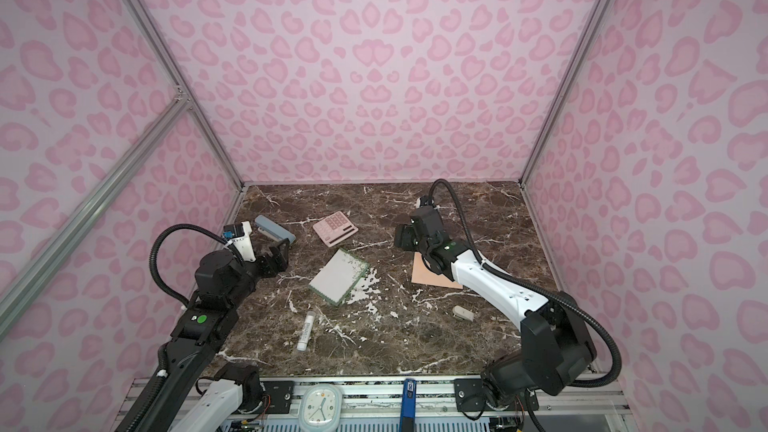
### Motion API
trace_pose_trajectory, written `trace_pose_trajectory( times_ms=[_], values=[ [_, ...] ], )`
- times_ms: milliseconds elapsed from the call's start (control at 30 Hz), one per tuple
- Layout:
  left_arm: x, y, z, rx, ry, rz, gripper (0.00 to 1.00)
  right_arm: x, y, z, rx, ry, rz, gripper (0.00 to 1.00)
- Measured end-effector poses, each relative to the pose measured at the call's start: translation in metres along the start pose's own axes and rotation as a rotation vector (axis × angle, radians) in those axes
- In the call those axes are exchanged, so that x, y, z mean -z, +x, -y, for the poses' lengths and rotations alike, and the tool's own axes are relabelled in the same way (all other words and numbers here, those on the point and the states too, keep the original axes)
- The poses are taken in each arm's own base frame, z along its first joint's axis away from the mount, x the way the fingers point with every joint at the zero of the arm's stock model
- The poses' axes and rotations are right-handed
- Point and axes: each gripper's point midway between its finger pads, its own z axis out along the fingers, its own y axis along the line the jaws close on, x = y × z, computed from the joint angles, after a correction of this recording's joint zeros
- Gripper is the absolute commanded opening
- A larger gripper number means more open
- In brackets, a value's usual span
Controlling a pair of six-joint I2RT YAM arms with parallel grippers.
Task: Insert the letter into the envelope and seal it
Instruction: 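Move both grippers toward the green-bordered letter sheet on the table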
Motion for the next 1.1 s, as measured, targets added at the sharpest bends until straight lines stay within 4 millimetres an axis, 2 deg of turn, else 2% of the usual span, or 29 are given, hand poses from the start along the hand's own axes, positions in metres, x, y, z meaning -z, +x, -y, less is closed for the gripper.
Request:
trace_pose_trajectory(
  times_ms=[267, 533, 867, 1100],
  values=[
    [-0.027, 0.068, -0.011, 0.044, -0.001, -0.226, 0.98, -0.046, 0.058, -0.026, -0.050, -0.082, -0.214, 0.79],
    [-0.046, 0.119, -0.012, 0.078, 0.031, -0.381, 0.95, -0.077, 0.083, -0.045, -0.092, -0.150, -0.305, 0.75],
    [-0.066, 0.156, -0.009, 0.112, 0.049, -0.504, 0.91, -0.100, 0.106, -0.058, -0.125, -0.200, -0.370, 0.69],
    [-0.082, 0.166, -0.002, 0.125, 0.062, -0.547, 0.87, -0.106, 0.113, -0.062, -0.137, -0.222, -0.390, 0.66]
  ],
)
